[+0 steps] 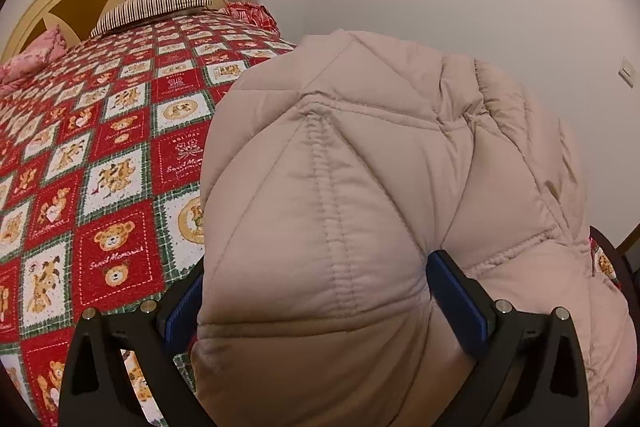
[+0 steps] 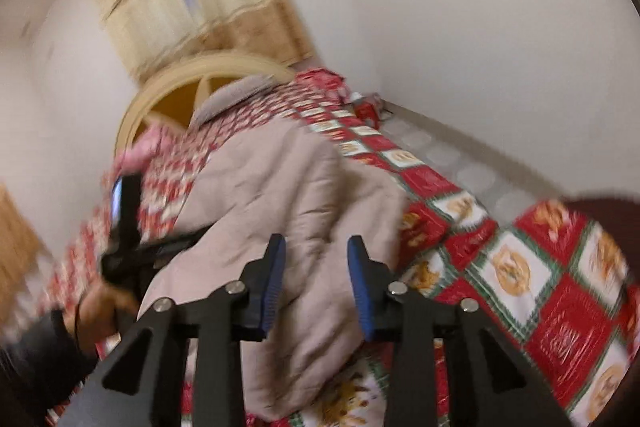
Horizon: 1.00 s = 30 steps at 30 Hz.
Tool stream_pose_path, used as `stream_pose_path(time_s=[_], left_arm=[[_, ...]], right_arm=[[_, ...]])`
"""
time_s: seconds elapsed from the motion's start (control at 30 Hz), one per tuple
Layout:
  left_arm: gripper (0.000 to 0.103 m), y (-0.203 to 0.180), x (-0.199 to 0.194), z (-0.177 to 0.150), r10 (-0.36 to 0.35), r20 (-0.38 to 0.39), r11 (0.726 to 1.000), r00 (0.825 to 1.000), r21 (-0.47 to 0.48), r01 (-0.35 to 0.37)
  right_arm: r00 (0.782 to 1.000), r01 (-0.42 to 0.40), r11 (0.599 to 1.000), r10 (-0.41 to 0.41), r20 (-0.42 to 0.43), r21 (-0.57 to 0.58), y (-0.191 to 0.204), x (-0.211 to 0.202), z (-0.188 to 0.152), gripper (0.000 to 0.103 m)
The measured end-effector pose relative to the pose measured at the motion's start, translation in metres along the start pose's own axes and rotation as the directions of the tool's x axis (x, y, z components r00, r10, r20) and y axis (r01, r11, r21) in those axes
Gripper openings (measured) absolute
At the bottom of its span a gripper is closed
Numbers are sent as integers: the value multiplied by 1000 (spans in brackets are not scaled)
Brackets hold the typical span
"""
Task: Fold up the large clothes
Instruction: 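Lower the jacket bundle onto the quilt with both grippers and open them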
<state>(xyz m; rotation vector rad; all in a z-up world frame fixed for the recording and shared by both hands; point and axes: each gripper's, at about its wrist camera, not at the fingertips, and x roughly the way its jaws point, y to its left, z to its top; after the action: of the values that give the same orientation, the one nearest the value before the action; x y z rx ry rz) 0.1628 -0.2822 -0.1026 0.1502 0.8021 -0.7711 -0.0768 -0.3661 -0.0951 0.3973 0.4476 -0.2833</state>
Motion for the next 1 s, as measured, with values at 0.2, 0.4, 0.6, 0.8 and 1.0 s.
stream_pose_path(time_s=[0.2, 0.4, 0.6, 0.8, 1.0], left_arm=[[102, 0, -5, -2, 31, 5, 999, 1000, 26, -31], [102, 1, -1, -2, 40, 3, 999, 999, 15, -40], [102, 8, 1, -1, 44, -11, 999, 999, -10, -44], [102, 8, -18, -6, 75, -40, 997, 996, 13, -75], [102, 8, -56, -21, 70, -47, 998, 996, 11, -70]], right_arm=[[988, 61, 998, -63, -143, -20, 29, 70, -8, 39], [978, 27, 994, -4, -207, 109, 8, 106, -17, 41], [968, 72, 997, -65, -241, 21, 19, 121, -13, 41], [965, 105, 994, -105, -240, -13, 23, 125, -14, 41], [965, 123, 992, -123, -231, -16, 26, 127, -18, 41]])
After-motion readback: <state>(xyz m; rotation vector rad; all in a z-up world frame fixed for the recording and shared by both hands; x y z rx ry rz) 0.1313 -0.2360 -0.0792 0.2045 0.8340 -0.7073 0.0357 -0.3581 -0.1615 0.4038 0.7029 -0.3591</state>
